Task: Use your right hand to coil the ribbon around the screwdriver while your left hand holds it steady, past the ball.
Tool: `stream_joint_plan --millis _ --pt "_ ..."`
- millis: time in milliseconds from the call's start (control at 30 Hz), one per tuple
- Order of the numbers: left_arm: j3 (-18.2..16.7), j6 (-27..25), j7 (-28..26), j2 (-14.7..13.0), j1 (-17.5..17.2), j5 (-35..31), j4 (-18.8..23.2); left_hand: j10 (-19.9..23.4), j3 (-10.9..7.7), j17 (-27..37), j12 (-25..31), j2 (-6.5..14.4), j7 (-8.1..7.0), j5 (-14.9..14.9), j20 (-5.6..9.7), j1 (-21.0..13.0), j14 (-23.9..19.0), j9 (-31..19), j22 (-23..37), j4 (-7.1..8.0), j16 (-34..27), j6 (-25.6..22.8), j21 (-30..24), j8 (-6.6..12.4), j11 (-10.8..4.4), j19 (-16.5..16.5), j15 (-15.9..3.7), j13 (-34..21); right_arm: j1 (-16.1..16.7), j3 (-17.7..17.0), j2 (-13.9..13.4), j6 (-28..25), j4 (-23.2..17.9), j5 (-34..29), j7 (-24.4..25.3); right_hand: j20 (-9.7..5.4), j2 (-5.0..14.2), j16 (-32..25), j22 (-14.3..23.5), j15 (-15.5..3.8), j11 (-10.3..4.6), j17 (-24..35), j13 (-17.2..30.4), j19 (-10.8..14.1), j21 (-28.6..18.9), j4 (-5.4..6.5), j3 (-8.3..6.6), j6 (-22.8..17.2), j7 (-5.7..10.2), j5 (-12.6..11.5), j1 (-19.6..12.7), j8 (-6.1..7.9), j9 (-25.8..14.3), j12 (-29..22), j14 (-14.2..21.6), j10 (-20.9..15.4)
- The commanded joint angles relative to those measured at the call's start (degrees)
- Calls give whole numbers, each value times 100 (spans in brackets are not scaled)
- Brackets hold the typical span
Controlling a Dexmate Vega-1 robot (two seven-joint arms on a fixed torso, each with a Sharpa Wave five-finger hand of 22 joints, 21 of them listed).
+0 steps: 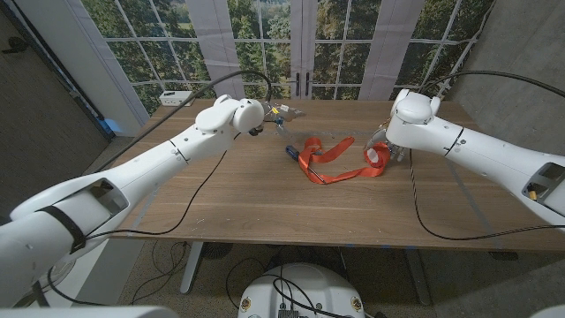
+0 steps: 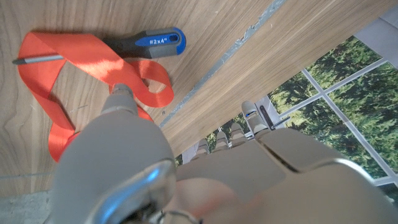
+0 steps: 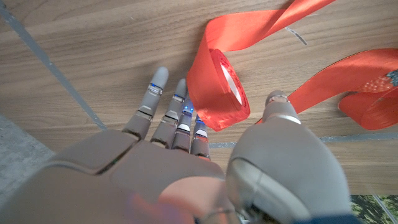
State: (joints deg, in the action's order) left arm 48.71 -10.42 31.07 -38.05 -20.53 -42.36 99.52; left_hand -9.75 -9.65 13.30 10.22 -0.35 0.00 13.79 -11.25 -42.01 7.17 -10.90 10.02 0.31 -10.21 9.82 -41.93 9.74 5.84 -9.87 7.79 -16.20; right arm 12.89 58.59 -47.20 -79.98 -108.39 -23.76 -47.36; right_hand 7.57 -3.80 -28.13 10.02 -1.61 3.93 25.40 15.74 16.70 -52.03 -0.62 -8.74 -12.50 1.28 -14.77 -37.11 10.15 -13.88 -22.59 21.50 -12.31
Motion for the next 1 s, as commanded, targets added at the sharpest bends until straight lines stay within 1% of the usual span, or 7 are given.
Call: stream_joint_plan --millis 33,233,433,500,700,767,1000 --pt "-661 686 -1609 -247 -587 818 30 -271 29 -5 82 84 -49 13 -47 171 53 2 31 115 -80 379 53 32 0 -344 12 17 556 -858 -422 39 -1055 1350 1793 32 -44 328 -1 153 74 -91 -38 -261 212 86 157 302 4 -93 209 53 40 256 -520 447" --pt "-869 1087 -2281 -256 -805 1161 -137 -64 98 -44 198 129 -154 -43 -39 356 -50 11 32 208 -148 151 82 146 -43 -209 -46 63 1191 -1521 -519 326 -1561 1896 3098 136 -38 531 -7 226 76 -170 -82 -664 479 134 238 408 10 -150 292 93 80 403 -856 619" --pt "-1092 1431 -2822 -249 -1017 1560 -297 81 168 -99 255 186 -293 -104 -22 561 -19 24 26 306 -134 -190 126 236 -75 -76 -121 127 2702 -2607 -481 2088 -1725 2137 5022 185 -32 573 -11 224 27 -232 -111 -878 657 152 287 171 28 -193 320 213 107 362 -859 359" --pt "-1186 1636 -3257 -176 -1150 1673 -434 92 181 -108 256 217 -331 -118 -7 623 -1 27 24 340 -131 -255 159 246 -87 -105 -176 144 3005 -2814 -492 2718 -1634 2210 5392 190 -17 579 -12 210 -20 -257 -121 -857 684 132 281 50 33 -214 278 258 117 354 -836 287" --pt "-1357 2082 -3132 -94 -1187 2552 -758 234 206 -143 295 313 -457 -158 46 778 -168 38 21 422 -194 -447 182 262 -143 24 -309 206 3648 -3319 -133 3917 -1343 2458 6387 149 98 680 -16 257 -69 -327 -152 -819 759 68 215 -147 45 -272 114 316 139 380 -998 205" --pt "-1379 2257 -3163 -102 -1224 2677 -840 219 207 -149 284 353 -499 -165 50 820 -171 40 21 449 -193 -460 192 252 -192 39 -308 222 3820 -3473 -254 4874 -1074 2629 6314 104 342 696 -20 229 -31 -358 -180 -747 793 82 110 -260 31 -297 45 343 151 413 -1005 183" --pt "-1635 2937 -3650 148 -1524 3377 -1301 298 251 -182 289 585 -681 -193 111 1166 -181 50 24 654 -185 -464 250 179 -298 133 -384 315 4016 -3566 142 7118 -22 2807 6577 -275 968 872 -32 197 -50 -530 -288 -804 1008 23 -220 -375 28 -161 -216 312 188 598 -1191 280"
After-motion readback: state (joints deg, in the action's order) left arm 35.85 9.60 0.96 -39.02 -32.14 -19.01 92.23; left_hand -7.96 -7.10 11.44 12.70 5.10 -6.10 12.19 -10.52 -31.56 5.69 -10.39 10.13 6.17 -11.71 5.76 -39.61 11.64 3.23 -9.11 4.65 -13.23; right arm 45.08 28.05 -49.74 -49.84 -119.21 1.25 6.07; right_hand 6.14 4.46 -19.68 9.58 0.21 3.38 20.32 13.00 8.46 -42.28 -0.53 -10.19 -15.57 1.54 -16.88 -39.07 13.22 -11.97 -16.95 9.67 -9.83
